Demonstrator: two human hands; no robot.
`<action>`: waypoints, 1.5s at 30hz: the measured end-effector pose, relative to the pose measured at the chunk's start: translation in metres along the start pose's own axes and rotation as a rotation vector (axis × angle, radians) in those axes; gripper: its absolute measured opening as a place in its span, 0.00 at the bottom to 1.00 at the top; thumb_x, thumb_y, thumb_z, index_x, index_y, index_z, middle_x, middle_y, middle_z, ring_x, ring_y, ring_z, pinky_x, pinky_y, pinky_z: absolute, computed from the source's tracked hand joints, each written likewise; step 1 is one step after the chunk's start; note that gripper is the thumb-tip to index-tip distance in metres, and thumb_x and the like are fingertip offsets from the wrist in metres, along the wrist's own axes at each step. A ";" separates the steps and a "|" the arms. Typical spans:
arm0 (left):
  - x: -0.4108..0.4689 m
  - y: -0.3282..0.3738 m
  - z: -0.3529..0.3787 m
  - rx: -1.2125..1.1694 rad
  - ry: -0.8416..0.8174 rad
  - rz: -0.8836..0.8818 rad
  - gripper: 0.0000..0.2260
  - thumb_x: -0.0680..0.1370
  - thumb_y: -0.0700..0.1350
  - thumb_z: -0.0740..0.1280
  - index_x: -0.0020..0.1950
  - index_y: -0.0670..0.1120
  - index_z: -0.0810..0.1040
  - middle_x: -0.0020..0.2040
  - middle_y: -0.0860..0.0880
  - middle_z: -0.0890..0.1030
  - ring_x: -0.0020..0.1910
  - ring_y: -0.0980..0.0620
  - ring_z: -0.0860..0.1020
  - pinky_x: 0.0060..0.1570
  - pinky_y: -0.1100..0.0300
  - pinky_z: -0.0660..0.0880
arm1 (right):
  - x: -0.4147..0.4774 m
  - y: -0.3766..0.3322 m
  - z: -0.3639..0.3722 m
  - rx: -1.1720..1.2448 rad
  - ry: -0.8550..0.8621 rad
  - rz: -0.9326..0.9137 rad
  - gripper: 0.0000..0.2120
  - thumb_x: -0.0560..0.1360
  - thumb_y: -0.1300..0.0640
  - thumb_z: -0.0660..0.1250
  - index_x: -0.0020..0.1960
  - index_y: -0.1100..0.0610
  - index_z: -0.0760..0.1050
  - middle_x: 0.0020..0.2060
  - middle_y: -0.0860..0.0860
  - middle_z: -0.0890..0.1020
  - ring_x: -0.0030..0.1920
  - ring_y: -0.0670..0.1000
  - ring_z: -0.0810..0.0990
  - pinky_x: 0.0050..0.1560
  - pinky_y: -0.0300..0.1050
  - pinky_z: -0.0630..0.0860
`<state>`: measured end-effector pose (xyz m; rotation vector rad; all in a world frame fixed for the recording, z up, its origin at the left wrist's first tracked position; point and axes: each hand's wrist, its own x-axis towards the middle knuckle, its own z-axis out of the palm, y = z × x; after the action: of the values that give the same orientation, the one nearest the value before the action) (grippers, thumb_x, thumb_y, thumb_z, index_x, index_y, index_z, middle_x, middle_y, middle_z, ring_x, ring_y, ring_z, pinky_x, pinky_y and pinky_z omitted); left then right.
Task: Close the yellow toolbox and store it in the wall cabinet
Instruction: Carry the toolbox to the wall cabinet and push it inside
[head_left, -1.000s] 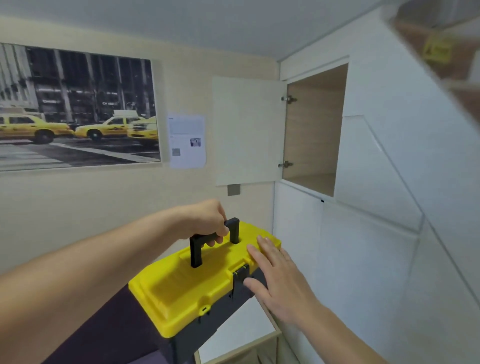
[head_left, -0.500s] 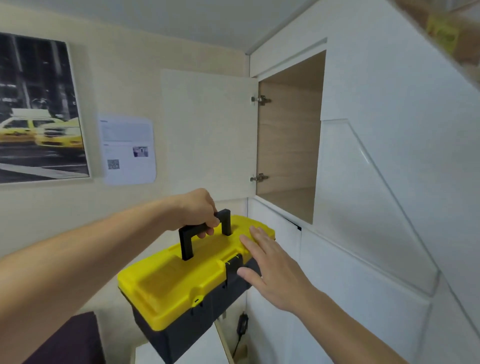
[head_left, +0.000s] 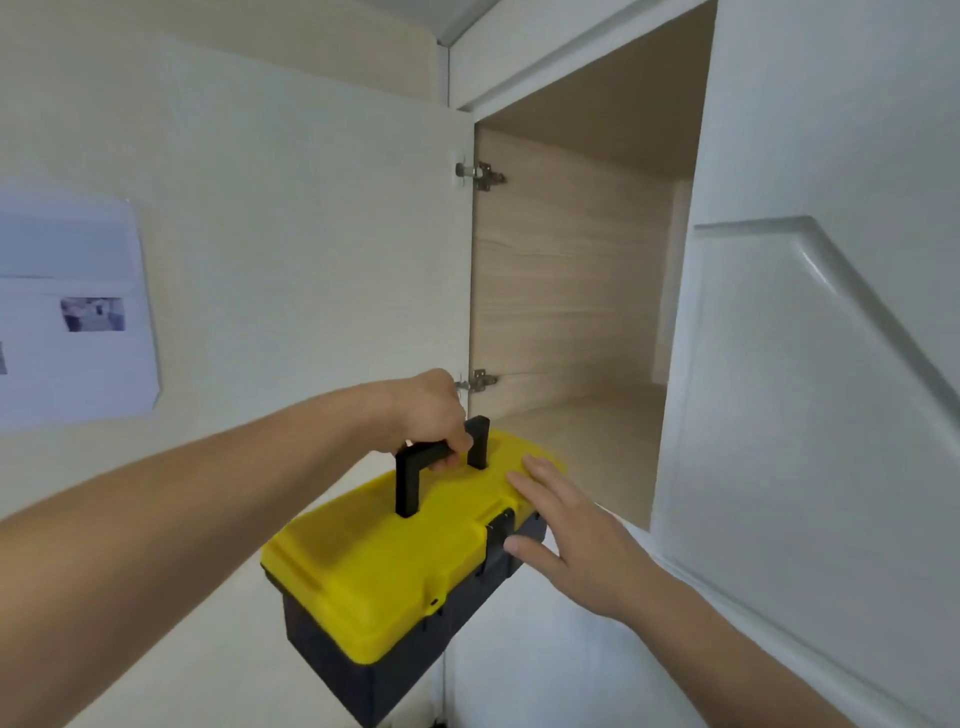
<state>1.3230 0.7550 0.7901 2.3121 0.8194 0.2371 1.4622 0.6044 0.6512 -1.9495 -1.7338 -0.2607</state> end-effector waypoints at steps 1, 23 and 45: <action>0.020 0.002 -0.003 0.005 -0.011 0.017 0.06 0.71 0.34 0.69 0.44 0.31 0.80 0.34 0.38 0.81 0.32 0.42 0.78 0.45 0.46 0.79 | 0.013 0.011 0.001 0.008 0.002 0.023 0.32 0.76 0.35 0.56 0.76 0.44 0.53 0.78 0.44 0.52 0.76 0.43 0.47 0.73 0.52 0.60; 0.314 0.095 0.038 -0.130 -0.044 0.117 0.04 0.74 0.30 0.67 0.47 0.30 0.76 0.32 0.37 0.78 0.21 0.47 0.75 0.26 0.56 0.75 | 0.173 0.151 -0.010 0.080 0.072 0.585 0.32 0.78 0.36 0.49 0.74 0.53 0.59 0.77 0.58 0.52 0.76 0.60 0.50 0.73 0.62 0.54; 0.429 0.141 0.094 -0.144 -0.294 0.383 0.04 0.76 0.35 0.66 0.46 0.34 0.76 0.36 0.37 0.81 0.26 0.47 0.78 0.26 0.57 0.77 | 0.174 0.197 0.011 -0.216 0.107 0.755 0.42 0.71 0.29 0.53 0.77 0.48 0.46 0.78 0.52 0.48 0.76 0.53 0.47 0.75 0.58 0.51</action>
<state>1.7650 0.8864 0.7886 2.2781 0.2043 0.1120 1.6798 0.7511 0.6746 -2.5308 -0.8297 -0.2722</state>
